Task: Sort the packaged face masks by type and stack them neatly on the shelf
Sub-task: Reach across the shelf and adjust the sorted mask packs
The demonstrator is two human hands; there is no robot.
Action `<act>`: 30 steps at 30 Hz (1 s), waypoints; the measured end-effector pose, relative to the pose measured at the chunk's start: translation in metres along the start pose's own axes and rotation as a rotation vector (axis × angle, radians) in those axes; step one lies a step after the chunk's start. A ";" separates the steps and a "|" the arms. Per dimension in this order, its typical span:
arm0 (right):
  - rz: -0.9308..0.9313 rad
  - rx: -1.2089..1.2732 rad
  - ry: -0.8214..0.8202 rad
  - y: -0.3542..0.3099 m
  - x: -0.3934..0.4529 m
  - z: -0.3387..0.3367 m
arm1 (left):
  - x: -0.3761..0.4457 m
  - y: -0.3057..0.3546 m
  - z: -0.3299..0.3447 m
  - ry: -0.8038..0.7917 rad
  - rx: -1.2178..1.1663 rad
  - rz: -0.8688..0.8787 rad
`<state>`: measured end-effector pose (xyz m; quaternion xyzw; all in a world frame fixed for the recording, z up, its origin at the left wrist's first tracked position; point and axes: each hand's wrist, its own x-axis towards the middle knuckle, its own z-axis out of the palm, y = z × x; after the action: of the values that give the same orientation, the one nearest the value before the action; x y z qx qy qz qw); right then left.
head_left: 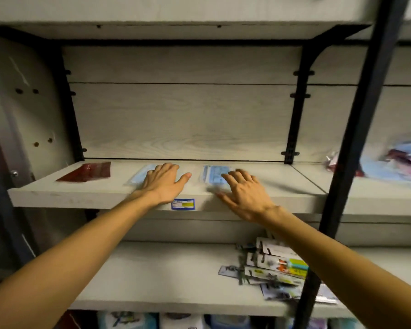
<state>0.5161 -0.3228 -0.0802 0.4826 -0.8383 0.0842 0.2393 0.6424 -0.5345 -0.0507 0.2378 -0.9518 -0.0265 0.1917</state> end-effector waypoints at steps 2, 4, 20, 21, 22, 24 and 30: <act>-0.008 0.035 -0.031 0.026 -0.041 -0.014 | -0.023 0.040 0.001 0.064 0.011 0.051; -0.032 0.051 -0.063 0.056 -0.087 -0.030 | -0.045 0.082 0.005 0.082 0.048 0.117; 0.460 -0.033 -0.018 0.292 -0.330 -0.147 | -0.091 0.411 0.029 0.001 0.030 0.696; 0.475 -0.049 -0.016 0.304 -0.338 -0.149 | -0.086 0.427 0.034 0.010 0.022 0.715; 0.484 -0.067 -0.020 0.317 -0.344 -0.148 | -0.080 0.444 0.038 0.016 0.014 0.730; 0.501 -0.107 -0.031 0.343 -0.352 -0.149 | -0.066 0.475 0.047 0.016 0.006 0.743; 0.463 -0.168 -0.055 0.435 -0.337 -0.154 | -0.002 0.554 0.072 -0.023 0.080 0.761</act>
<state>0.3375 0.2196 -0.0699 0.2583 -0.9367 0.0535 0.2301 0.3718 -0.0454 -0.0395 -0.1256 -0.9744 0.0811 0.1680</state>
